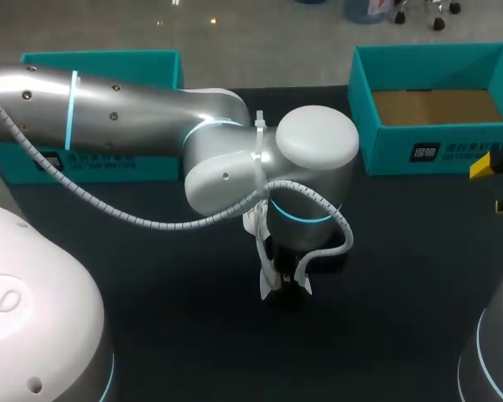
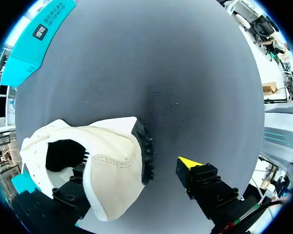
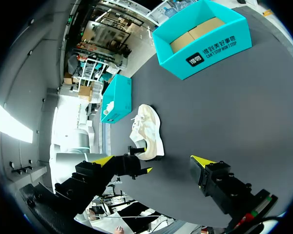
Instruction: Take the shoe out of the shoebox, open the shoe tongue, remove and reinsert the insole, then place the shoe into the shoebox
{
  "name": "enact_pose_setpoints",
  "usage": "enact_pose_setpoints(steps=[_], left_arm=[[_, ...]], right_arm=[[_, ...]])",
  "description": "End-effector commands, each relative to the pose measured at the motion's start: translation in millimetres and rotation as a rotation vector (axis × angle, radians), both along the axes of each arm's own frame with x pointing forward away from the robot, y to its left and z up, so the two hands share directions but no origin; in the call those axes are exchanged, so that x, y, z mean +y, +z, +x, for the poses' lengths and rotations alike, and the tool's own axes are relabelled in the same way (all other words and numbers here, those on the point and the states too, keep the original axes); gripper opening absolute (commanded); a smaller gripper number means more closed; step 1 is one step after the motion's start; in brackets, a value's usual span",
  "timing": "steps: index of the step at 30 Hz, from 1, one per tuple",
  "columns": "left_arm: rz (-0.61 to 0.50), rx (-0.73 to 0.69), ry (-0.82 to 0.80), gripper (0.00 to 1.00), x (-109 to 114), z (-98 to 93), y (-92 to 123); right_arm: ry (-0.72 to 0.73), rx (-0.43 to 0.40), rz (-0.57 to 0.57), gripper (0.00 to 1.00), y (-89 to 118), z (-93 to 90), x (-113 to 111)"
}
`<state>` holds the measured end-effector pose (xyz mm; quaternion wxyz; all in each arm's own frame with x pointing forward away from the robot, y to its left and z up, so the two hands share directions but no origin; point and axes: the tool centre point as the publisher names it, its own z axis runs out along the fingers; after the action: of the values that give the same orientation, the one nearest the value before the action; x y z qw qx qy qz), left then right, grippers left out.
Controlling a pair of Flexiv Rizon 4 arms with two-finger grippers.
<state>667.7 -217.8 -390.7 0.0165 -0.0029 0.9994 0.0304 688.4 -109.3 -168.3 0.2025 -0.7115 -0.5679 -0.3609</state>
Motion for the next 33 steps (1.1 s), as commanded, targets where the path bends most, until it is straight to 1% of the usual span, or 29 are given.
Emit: enact_pose_setpoints(steps=[1, 2, 3, 6, 7, 8, 9, 11, 13, 14, 18, 21, 24, 26, 28, 33], left_arm=[[0.012, 0.015, -0.021, 0.64, -6.1, 3.2, -7.1], [0.014, 0.017, -0.023, 0.54, -6.7, 3.6, -8.4], [0.014, 0.017, -0.022, 0.49, -7.0, 4.1, -9.3], [0.013, 0.023, -0.021, 0.41, -7.3, 5.1, -11.4], [0.011, 0.025, -0.023, 0.33, -7.6, 5.0, -12.0], [0.011, 0.026, -0.024, 0.28, -8.0, 4.7, -12.5], [0.011, 0.027, -0.025, 0.27, -8.4, 4.4, -12.9], [0.010, 0.033, -0.031, 0.16, -9.5, 3.5, -13.5], [0.000, 0.046, -0.038, 0.02, -10.2, 2.4, -13.6], [-0.001, 0.048, -0.039, 0.00, -10.2, 1.7, -13.0], [-0.009, 0.063, -0.041, 0.00, -8.7, -0.6, -8.9], [-0.005, 0.064, -0.043, 0.00, -8.5, -2.7, 0.7], [0.014, 0.078, -0.043, 0.00, -7.3, -3.2, 16.7], [0.032, 0.122, -0.032, 0.00, -4.6, -1.5, 29.5], [0.018, 0.156, -0.027, 0.00, -0.7, 0.9, 42.3], [0.005, 0.149, -0.021, 0.00, 6.7, 1.6, 77.4]], right_arm=[[-0.003, 0.001, -0.002, 1.00, 0.2, -1.4, 0.6], [-0.003, 0.001, -0.002, 1.00, 0.2, -1.4, 0.6], [-0.003, 0.001, -0.002, 1.00, 0.2, -1.4, 0.6], [-0.003, 0.001, -0.002, 1.00, 0.2, -1.4, 0.6], [-0.003, 0.001, -0.002, 1.00, 0.2, -1.4, 0.6], [-0.003, 0.001, -0.002, 1.00, 0.2, -1.4, 0.6], [-0.003, 0.001, -0.002, 1.00, 0.2, -1.4, 0.6], [-0.003, 0.001, -0.002, 1.00, 0.2, -1.4, 0.6], [-0.003, 0.001, -0.002, 1.00, 0.2, -1.4, 0.6], [-0.003, 0.001, -0.002, 1.00, 0.2, -1.4, 0.6], [-0.003, 0.001, -0.002, 1.00, 0.2, -1.4, 0.6], [-0.003, 0.001, -0.002, 1.00, 0.2, -1.4, 0.6], [-0.003, 0.001, -0.002, 1.00, 0.2, -1.4, 0.6], [-0.003, 0.001, -0.002, 1.00, 0.2, -1.4, 0.6], [-0.003, 0.001, -0.002, 1.00, 0.2, -1.4, 0.6], [-0.003, 0.001, -0.002, 1.00, 0.2, -1.4, 0.6]])
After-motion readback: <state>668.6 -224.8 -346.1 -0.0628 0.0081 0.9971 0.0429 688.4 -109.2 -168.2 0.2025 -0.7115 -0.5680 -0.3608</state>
